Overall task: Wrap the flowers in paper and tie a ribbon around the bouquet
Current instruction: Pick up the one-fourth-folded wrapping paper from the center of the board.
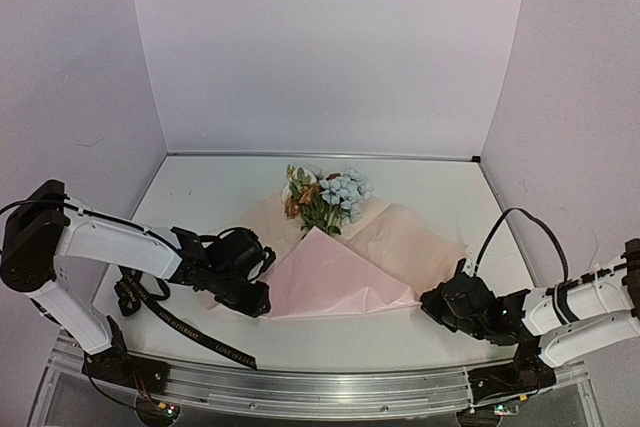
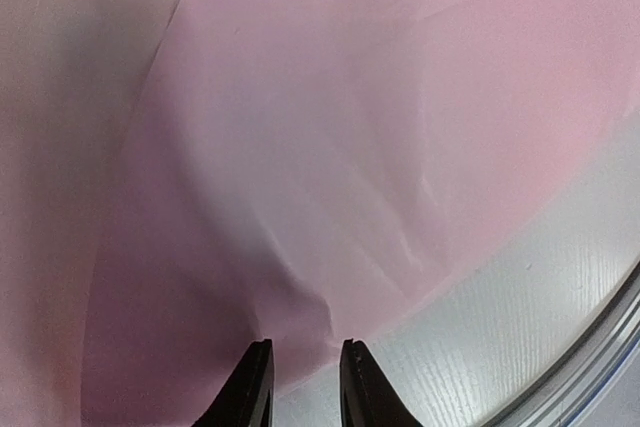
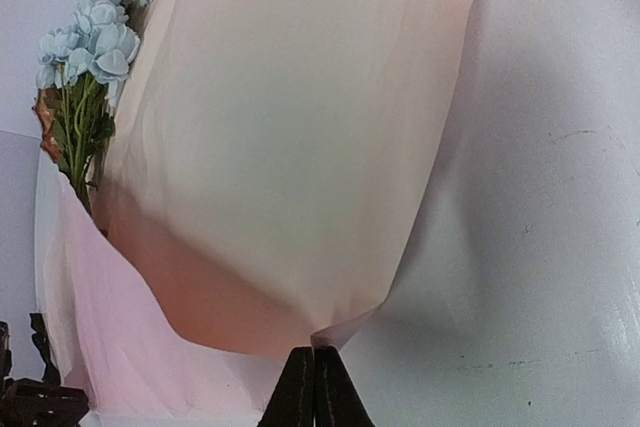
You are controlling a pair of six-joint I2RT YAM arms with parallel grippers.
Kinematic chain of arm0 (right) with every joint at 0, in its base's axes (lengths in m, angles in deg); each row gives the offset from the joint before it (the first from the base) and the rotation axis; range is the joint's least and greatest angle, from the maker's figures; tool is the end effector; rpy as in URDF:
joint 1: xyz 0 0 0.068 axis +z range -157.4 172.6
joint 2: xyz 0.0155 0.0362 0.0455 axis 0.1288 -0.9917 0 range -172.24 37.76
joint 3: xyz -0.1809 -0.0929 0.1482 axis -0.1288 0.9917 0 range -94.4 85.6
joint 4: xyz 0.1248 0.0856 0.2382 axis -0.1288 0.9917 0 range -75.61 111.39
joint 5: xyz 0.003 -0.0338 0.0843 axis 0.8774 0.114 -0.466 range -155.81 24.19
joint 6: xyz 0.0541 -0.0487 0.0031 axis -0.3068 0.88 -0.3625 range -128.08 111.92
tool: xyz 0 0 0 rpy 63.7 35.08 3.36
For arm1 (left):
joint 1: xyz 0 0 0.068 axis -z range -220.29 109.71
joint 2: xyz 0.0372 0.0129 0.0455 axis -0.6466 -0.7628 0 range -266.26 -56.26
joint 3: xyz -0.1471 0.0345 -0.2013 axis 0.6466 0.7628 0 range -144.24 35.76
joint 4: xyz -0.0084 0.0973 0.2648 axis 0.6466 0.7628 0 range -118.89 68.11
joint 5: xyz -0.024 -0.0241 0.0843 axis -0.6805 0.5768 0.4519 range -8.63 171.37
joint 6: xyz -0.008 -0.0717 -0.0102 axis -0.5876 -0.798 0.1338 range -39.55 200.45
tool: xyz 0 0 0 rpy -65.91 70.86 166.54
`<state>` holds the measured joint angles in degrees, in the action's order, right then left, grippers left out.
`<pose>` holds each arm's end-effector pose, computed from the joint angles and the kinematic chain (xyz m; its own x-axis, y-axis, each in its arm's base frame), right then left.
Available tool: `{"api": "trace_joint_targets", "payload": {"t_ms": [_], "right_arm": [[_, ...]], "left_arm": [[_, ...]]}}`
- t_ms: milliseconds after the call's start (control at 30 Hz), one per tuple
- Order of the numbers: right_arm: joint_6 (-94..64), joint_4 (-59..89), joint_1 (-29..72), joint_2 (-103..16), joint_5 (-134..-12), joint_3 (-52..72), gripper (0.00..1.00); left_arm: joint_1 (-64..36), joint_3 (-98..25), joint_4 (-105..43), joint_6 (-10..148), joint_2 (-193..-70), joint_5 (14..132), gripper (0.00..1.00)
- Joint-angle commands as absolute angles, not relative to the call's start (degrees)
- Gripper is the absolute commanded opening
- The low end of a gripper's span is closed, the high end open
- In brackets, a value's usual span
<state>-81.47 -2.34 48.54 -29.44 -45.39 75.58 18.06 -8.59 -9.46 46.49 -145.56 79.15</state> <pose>0.1412 0.1711 0.0599 -0.7053 0.5602 -0.4345 0.1688 0.7279 0.6645 0.1589 -0.2623 0.0881 -0.8725 0.3516 -0.3392 0.4485 0.8519 -0.2705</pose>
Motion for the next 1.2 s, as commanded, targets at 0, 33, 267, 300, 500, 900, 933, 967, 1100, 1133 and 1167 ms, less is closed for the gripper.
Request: {"api": "trace_joint_targets", "payload": {"t_ms": [0,33,267,300,500,900,933,967,1100,1133,1167], "right_arm": [[-80.64,-3.23,49.08,-29.88,-43.4,73.28,0.0],[-80.74,-3.14,49.14,-30.01,-43.4,73.14,0.0],[-81.29,-3.08,49.63,-30.06,-42.85,72.91,0.0],[-81.29,-3.04,49.67,-29.88,-42.8,72.9,0.0],[-81.3,-2.5,50.18,-28.71,-42.84,72.86,0.0],[-77.28,3.27,52.16,-24.57,-43.49,70.2,0.0],[-76.21,4.29,52.46,-23.87,-43.49,69.6,0.0],[-75.04,5.95,52.81,-23.06,-43.49,68.88,0.0],[-68.35,12.99,54.52,-20.65,-44.33,64.15,0.0],[-66.57,15.42,54.96,-20.44,-44.72,62.8,0.0],[-64.65,17.27,55.44,-20.39,-45.14,61.1,0.0]], "left_arm": [[18.57,-17.92,-8.76,56.88,-145.15,80.71,0.27],[18.9,-19.67,-9.09,58.58,-146.42,80.63,0.27],[23.09,-31.29,-12.15,69.79,-158.38,77.48,0.26],[23.9,-32.91,-12.41,71.1,-160.19,77.23,0.26],[27.49,-41.4,-12.65,76.57,-170.15,77.36,0.25],[29.13,-45.27,-14.21,78.31,-177.35,80.1,0.23],[29.2,-45.1,-14.28,78.21,-177.63,80.05,0.22],[29.21,-44.72,-14.59,78.09,-177.76,79.92,0.22],[29.33,-43.4,-15.38,77.38,-178.08,79.49,0.21],[29.33,-43.11,-15.67,77.06,-178.08,79.41,0.21],[29.29,-42.73,-16.1,76.69,-178.01,79.2,0.21]]}}
